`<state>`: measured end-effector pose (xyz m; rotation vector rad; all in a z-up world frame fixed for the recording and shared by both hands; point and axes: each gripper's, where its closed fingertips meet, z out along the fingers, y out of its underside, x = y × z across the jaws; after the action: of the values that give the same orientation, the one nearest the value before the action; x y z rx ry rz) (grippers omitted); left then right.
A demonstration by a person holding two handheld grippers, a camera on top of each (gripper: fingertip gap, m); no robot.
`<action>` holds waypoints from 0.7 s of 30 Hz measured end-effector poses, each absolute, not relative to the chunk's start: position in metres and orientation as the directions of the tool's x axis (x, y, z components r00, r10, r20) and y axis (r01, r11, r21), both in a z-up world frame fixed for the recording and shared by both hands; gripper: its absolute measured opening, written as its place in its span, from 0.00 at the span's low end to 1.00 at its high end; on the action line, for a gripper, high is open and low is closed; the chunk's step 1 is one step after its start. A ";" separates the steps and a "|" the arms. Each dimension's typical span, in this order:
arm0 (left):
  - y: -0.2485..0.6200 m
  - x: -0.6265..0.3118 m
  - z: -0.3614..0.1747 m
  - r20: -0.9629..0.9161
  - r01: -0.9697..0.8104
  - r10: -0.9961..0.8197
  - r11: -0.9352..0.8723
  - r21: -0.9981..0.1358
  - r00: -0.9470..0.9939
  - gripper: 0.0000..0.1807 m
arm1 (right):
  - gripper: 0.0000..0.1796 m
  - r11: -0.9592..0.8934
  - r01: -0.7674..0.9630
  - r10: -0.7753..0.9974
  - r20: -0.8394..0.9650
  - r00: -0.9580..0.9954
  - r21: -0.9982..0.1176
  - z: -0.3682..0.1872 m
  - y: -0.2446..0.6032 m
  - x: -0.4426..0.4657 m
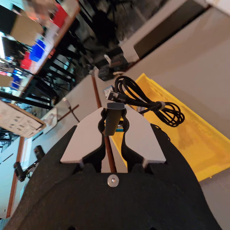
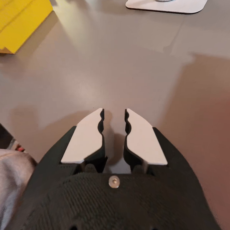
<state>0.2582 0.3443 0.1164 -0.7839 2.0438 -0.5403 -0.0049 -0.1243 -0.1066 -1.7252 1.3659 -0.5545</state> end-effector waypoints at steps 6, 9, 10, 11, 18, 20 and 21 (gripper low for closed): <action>0.312 0.209 0.231 -0.642 -0.155 -0.692 0.711 -0.686 -0.331 0.15 | 0.15 0.064 -0.508 -0.892 -0.278 0.357 -0.859 -0.084 -0.116 -0.010; 0.265 0.186 0.250 -0.671 -0.098 -0.639 0.747 -0.657 -0.375 0.15 | 0.15 0.078 -0.505 -0.882 -0.295 0.367 -0.860 -0.081 -0.116 -0.009; 0.247 0.178 0.250 -0.673 -0.087 -0.619 0.759 -0.645 -0.404 0.15 | 0.15 0.088 -0.506 -0.876 -0.308 0.370 -0.858 -0.080 -0.116 -0.009; 0.229 0.172 0.248 -0.674 -0.077 -0.601 0.768 -0.636 -0.429 0.15 | 0.15 0.103 -0.505 -0.869 -0.325 0.374 -0.857 -0.078 -0.115 -0.009; 0.087 0.132 0.176 -0.622 0.085 -0.473 0.751 -0.655 -0.625 0.15 | 0.15 0.273 -0.473 -0.750 -0.493 0.441 -0.838 -0.055 -0.105 -0.015; 0.048 0.120 0.138 -0.596 0.136 -0.437 0.720 -0.681 -0.674 0.15 | 0.14 0.307 -0.465 -0.729 -0.519 0.445 -0.830 -0.050 -0.106 -0.015; 0.031 0.115 0.117 -0.580 0.146 -0.422 0.709 -0.690 -0.697 0.15 | 0.12 0.310 -0.462 -0.733 -0.519 0.440 -0.831 -0.050 -0.107 -0.015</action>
<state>0.1151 0.0305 0.1174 -0.2090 2.1502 -0.9518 -0.0151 -0.1074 -0.0501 -1.3256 1.1892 -0.2496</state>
